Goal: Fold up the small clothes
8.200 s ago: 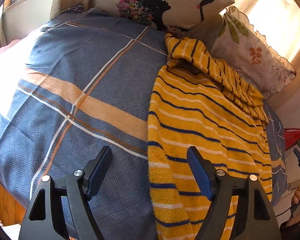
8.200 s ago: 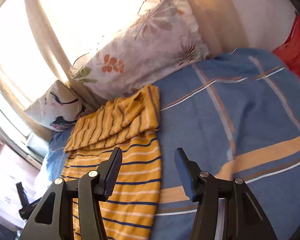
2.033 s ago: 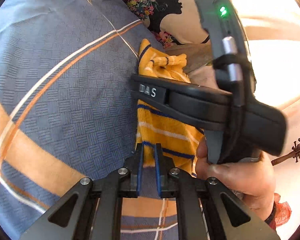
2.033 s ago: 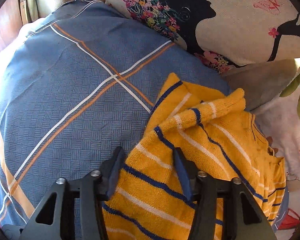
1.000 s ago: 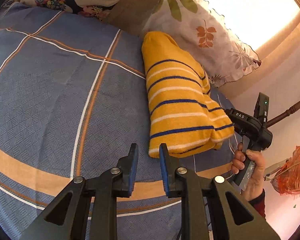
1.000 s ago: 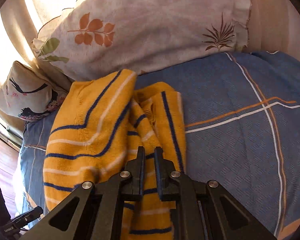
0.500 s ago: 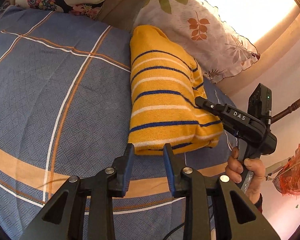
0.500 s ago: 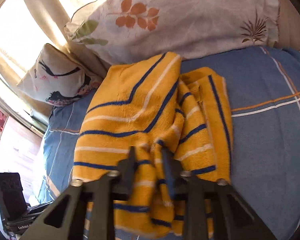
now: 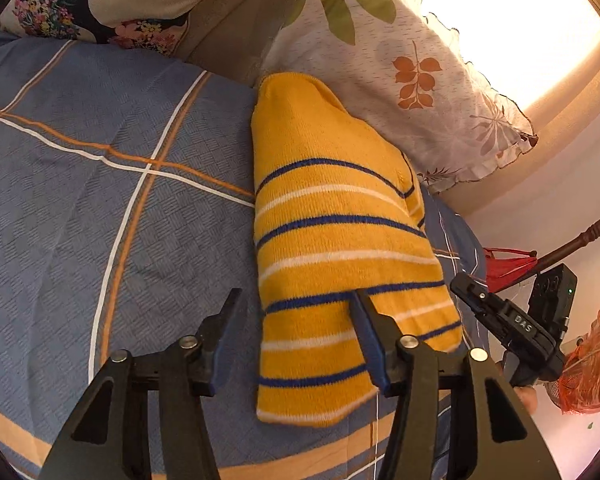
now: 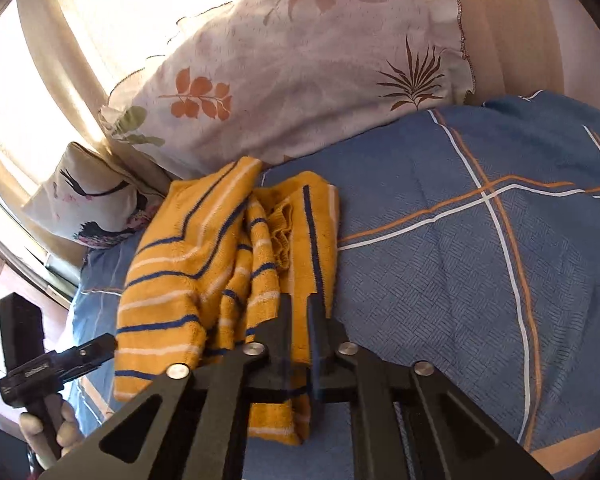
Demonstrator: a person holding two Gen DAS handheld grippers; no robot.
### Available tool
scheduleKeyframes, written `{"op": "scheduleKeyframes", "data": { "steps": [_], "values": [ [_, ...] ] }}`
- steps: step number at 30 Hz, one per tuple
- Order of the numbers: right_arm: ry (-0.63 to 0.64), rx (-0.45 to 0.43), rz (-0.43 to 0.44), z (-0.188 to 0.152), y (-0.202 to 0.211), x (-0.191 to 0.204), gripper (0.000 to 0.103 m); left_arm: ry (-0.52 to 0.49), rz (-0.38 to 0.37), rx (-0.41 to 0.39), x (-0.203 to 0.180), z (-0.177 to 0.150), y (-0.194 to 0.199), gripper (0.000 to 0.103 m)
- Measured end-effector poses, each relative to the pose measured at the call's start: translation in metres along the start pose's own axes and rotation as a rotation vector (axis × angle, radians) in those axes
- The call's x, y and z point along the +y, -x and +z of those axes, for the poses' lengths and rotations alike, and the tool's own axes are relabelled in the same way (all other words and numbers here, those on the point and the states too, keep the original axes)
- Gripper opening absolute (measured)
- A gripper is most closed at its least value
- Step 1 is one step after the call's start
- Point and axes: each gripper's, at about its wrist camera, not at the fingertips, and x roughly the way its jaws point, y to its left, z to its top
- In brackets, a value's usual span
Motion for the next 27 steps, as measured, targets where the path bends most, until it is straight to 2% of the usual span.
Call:
{"op": "scheduleKeyframes", "data": {
  "steps": [1,2,4,6,7,9,10,11,12,14,16,18,20,21,24,27],
  "values": [
    [-0.011,-0.006,0.011,0.002,0.0,0.0,0.064,0.007,-0.021,0.006,0.004,0.004,-0.004,0.064],
    [-0.023,-0.014,0.024,0.006,-0.003,-0.001,0.078,0.008,-0.043,0.015,0.007,0.008,-0.009,0.071],
    [-0.053,-0.014,0.041,0.013,-0.015,-0.005,0.078,-0.005,-0.077,0.041,0.009,0.015,-0.02,0.079],
    [-0.078,0.029,0.039,0.021,-0.032,-0.007,0.078,0.002,-0.121,0.075,0.008,0.02,-0.037,0.093],
    [-0.1,0.061,0.047,0.023,-0.046,-0.01,0.078,0.014,-0.14,0.102,0.009,0.023,-0.048,0.094],
    [-0.148,0.119,0.081,0.023,-0.068,-0.014,0.078,-0.009,-0.151,0.096,0.0,0.027,-0.058,0.097],
    [-0.149,0.099,0.099,0.022,-0.072,-0.011,0.066,-0.013,-0.156,0.133,-0.005,0.028,-0.063,0.091],
    [-0.139,0.109,0.117,0.023,-0.076,-0.005,0.036,0.004,-0.152,0.147,-0.008,0.028,-0.064,0.076],
    [-0.158,0.159,0.171,0.022,-0.084,0.0,0.033,-0.001,-0.149,0.141,-0.012,0.03,-0.059,0.068],
    [-0.147,0.139,0.175,0.023,-0.082,0.015,0.031,-0.042,-0.144,0.115,-0.021,0.038,-0.043,0.053],
    [-0.103,0.106,0.213,0.026,-0.073,0.03,0.029,-0.058,-0.142,0.095,-0.028,0.048,-0.025,0.052],
    [-0.078,0.066,0.255,0.026,-0.064,0.037,0.029,-0.085,-0.097,0.069,-0.033,0.054,-0.01,0.053],
    [-0.055,0.04,0.227,0.023,-0.061,0.037,0.031,-0.094,-0.033,0.074,-0.031,0.052,-0.009,0.057],
    [-0.058,0.047,0.186,0.02,-0.064,0.033,0.032,-0.092,0.001,0.093,-0.027,0.048,-0.012,0.058],
    [-0.092,0.087,0.072,0.009,-0.073,0.013,0.043,-0.116,0.1,0.171,-0.019,0.025,-0.03,0.058],
    [-0.135,0.032,0.075,0.004,-0.053,0.0,0.046,-0.123,0.105,0.139,-0.014,0.003,-0.02,0.058]
  ]
}}
